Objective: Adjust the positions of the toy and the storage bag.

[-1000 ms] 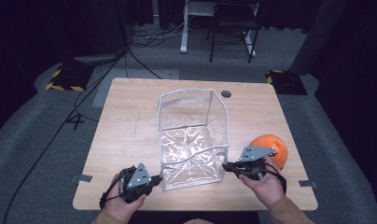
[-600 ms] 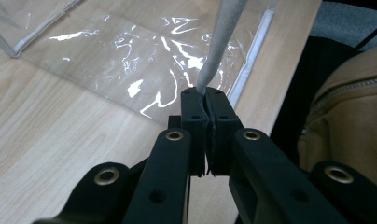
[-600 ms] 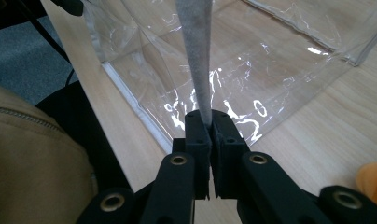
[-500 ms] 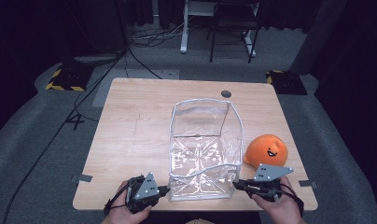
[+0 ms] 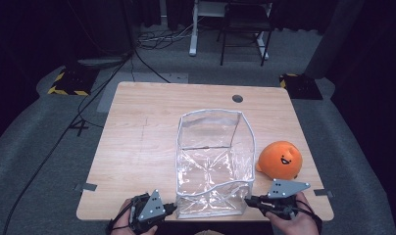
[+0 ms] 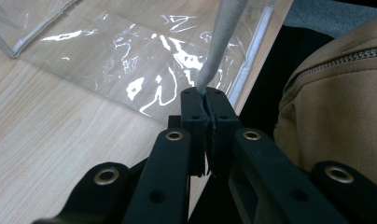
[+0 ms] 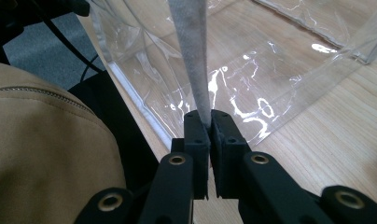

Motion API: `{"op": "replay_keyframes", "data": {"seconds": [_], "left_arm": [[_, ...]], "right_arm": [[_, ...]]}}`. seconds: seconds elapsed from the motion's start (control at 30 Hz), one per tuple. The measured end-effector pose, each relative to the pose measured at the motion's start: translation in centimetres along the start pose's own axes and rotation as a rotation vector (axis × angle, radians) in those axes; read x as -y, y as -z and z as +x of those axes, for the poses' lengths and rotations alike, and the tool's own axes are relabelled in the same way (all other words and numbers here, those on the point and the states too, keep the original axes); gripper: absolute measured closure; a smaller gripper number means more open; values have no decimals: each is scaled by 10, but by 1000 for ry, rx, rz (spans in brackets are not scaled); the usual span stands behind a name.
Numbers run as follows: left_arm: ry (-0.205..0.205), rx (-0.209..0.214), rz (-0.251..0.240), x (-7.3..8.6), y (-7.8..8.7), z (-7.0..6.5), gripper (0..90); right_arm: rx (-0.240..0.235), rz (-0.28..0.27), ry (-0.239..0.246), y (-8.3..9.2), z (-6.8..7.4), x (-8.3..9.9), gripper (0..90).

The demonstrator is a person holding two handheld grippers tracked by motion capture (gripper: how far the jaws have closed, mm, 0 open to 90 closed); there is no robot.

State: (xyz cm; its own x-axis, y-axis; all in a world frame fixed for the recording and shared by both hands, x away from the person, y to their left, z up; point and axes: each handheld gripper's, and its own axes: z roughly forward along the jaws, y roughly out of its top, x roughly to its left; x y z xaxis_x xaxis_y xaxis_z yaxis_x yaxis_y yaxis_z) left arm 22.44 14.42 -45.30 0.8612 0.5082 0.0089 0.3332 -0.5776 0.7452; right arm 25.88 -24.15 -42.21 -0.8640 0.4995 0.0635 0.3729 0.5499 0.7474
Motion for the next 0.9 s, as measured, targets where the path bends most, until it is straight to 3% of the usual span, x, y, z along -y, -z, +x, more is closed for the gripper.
{"op": "replay_keyframes", "data": {"seconds": [0.23,0.4,0.6,0.9], "left_arm": [[14,-5,-9,2,2,2,864],[42,-31,-30,3,9,7,737],[59,-38,-21,5,13,11,630],[124,-94,-13,12,11,31,432]], "right_arm": [[-13,12,11,-2,2,-3,845],[1,30,12,2,0,-2,740],[19,75,15,9,-5,-4,623],[46,75,-13,17,-18,-3,509]]}}
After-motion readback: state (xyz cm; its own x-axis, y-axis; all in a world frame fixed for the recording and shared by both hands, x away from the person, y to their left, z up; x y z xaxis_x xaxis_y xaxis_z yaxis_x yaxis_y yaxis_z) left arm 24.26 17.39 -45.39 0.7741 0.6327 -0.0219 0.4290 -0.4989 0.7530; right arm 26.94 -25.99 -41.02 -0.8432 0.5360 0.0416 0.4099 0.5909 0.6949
